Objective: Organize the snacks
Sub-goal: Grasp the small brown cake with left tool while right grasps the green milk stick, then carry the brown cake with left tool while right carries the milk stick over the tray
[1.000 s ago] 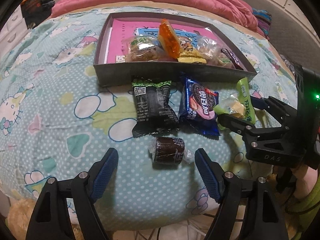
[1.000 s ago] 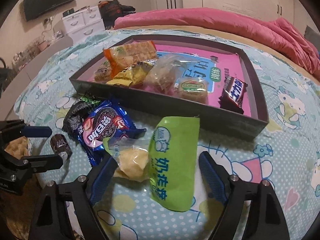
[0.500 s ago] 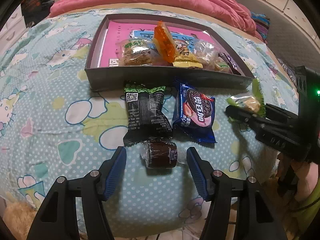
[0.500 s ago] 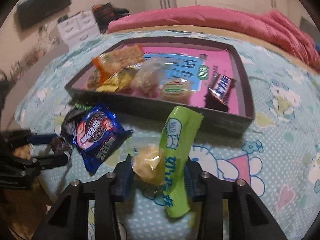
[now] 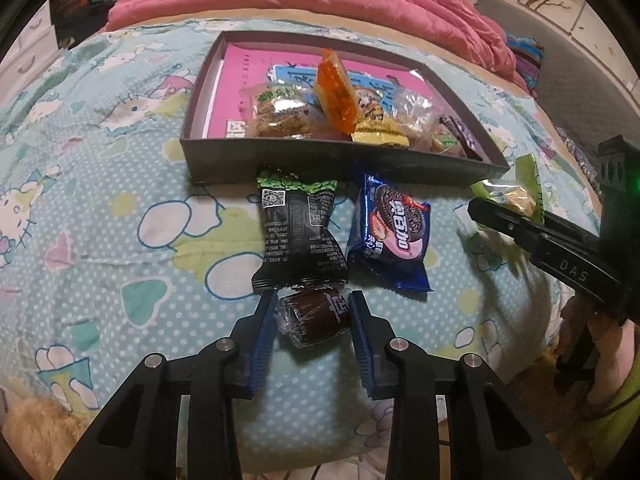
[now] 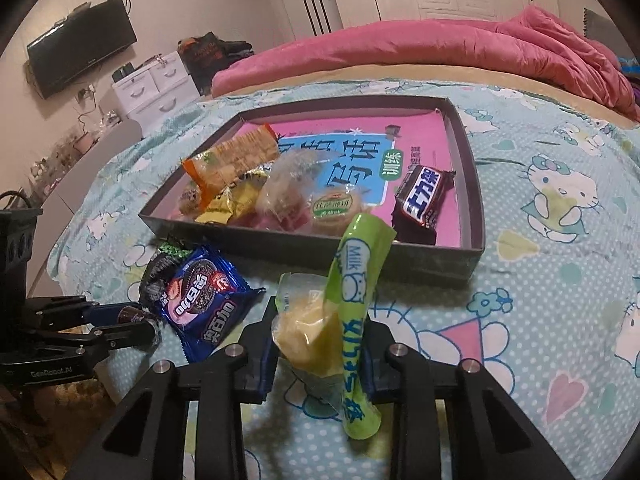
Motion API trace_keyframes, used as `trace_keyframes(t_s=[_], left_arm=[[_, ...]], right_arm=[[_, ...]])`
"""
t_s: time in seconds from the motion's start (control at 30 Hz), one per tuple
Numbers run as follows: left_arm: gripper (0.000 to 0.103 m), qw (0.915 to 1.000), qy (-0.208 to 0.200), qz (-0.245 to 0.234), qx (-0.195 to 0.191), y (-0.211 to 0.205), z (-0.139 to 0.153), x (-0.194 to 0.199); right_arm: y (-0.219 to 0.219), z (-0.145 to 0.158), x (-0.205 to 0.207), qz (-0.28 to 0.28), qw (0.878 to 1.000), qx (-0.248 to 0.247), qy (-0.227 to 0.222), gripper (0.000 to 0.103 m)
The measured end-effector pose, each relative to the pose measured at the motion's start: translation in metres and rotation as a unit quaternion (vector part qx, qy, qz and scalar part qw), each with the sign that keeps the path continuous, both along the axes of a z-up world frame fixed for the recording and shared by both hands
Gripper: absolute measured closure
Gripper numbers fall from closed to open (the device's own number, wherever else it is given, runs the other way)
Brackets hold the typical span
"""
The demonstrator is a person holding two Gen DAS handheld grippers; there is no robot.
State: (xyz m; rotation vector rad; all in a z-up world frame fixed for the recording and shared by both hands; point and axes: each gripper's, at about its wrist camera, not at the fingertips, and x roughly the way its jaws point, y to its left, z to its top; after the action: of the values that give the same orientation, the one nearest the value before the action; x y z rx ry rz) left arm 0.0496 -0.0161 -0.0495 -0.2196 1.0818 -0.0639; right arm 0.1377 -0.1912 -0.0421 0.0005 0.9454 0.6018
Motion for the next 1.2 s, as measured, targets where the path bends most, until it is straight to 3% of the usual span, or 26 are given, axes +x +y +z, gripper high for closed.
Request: trace_keyframes(t_s=[0.13,0.37,0.57,1.2], left_arm=[[0.066,0.9999,-0.001,0.013,-0.008,0.004,0.008,-0.005],[0.066,0.9986,-0.038,0.029,-0.022,0.011,0.032,-0.010],[0.066,0.9979,-0.061,0.021,-0.010,0.001,0.048,-0.005],[0.066,0.9961,-0.083,0.026,-0.014,-0.012,0.066,0.025]], right_arm=[[-0.007,0.004,0.001,-0.010,1.000,0.013,-0.002,0.070],[-0.018,0.010,0.004,-0.026,0.999,0.040,-0.003,0.070],[-0.021,0.016,0.007,-0.027,0.998,0.050,-0.011,0.070],[-0.027,0.029,0.012,-0.030,0.997,0.063,-0.035,0.070]])
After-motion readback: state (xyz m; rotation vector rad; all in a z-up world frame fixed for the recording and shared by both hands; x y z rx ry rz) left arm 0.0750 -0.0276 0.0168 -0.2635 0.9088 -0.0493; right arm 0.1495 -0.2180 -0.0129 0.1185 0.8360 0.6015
